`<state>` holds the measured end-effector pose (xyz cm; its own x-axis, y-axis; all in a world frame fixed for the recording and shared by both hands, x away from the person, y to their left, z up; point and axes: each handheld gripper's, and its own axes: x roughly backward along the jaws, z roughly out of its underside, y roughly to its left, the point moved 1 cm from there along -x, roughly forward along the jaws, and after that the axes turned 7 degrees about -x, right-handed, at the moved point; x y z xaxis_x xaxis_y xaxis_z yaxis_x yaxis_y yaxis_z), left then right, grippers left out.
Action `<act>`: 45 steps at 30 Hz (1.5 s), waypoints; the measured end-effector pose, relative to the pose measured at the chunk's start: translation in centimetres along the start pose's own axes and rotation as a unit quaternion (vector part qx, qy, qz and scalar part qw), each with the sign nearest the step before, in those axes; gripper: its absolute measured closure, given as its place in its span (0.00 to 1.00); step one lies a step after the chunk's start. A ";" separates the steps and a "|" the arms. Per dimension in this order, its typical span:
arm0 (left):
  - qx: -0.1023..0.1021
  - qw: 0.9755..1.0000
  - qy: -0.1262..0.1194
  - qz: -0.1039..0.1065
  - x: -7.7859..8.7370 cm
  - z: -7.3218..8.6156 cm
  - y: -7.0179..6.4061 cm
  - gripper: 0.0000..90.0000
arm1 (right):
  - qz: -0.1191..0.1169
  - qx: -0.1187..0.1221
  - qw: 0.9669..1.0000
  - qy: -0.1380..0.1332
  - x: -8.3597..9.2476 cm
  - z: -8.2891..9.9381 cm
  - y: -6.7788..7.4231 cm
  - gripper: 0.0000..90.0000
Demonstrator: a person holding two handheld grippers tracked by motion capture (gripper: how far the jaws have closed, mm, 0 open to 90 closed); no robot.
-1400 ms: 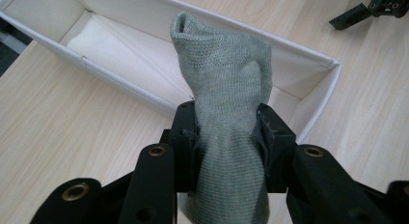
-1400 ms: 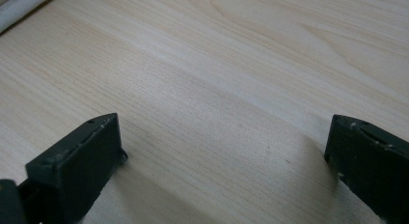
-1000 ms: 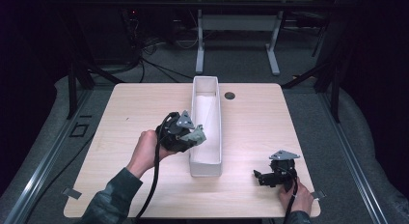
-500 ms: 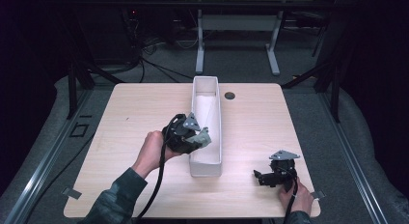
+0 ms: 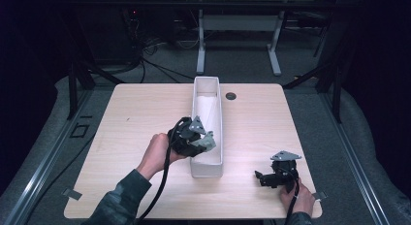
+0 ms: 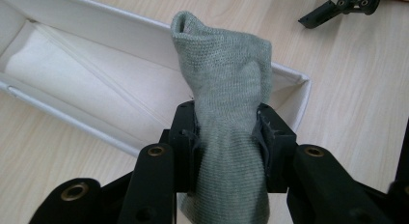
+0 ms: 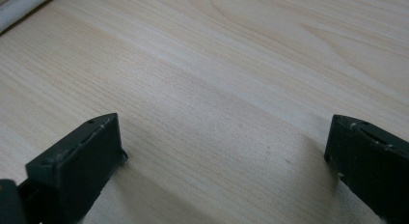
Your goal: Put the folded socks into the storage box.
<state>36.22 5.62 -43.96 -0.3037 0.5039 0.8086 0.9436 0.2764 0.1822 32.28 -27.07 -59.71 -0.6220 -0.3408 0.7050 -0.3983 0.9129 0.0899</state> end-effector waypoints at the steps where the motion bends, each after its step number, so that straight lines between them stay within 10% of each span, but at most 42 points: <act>1: 0.000 1.000 0.000 0.001 -0.1 0.0 0.0 0.72 | 0.000 0.000 1.000 0.000 0.0 0.0 0.0 0.00; 45: -0.003 0.996 0.045 0.080 -4.7 0.6 0.3 0.69 | 0.000 0.000 1.000 0.000 0.0 0.0 0.0 0.00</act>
<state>37.80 3.83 -48.04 -0.1365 0.4665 0.8739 0.9799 0.1930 0.0501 32.29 -27.08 -59.71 -0.6218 -0.3408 0.7052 -0.3985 0.9128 0.0898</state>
